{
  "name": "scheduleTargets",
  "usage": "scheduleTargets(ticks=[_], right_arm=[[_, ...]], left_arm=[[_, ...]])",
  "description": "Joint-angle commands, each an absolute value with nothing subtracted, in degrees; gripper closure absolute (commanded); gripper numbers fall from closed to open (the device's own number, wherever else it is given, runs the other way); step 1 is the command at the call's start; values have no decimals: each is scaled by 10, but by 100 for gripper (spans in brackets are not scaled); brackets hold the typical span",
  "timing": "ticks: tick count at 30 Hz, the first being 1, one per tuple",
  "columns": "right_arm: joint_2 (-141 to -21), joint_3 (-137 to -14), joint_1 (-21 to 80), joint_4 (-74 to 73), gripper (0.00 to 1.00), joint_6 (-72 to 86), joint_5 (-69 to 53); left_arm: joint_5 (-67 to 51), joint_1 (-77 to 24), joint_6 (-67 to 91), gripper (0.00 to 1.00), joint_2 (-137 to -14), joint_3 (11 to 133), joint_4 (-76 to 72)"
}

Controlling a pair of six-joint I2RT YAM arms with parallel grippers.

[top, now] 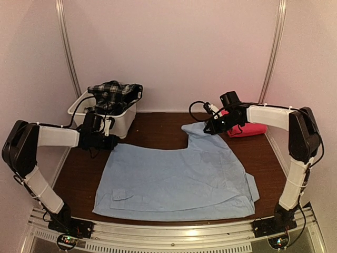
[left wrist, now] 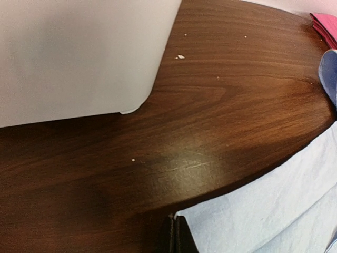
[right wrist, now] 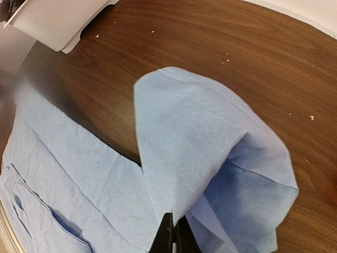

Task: Fold and stack the mixed laundry pile
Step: Fold the 1/3-folded T-shirt at the center of the board.

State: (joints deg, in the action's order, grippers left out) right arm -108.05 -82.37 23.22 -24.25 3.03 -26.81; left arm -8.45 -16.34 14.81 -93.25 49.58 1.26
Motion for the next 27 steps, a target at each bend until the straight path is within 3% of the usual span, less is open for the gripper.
scheduleTargets(ticks=[1,10,27], right_arm=[[-1063,-819,202,-237,100,29,-279],[-944,-693,203,-210,100,59,-307],[-657,-416,264,-198,100,208,-360]], left_arm=[[-32,-180,105,100,-906,495,24],[62,-231,74,100,-804,455,89],[57,-232,117,100,-627,413,296]])
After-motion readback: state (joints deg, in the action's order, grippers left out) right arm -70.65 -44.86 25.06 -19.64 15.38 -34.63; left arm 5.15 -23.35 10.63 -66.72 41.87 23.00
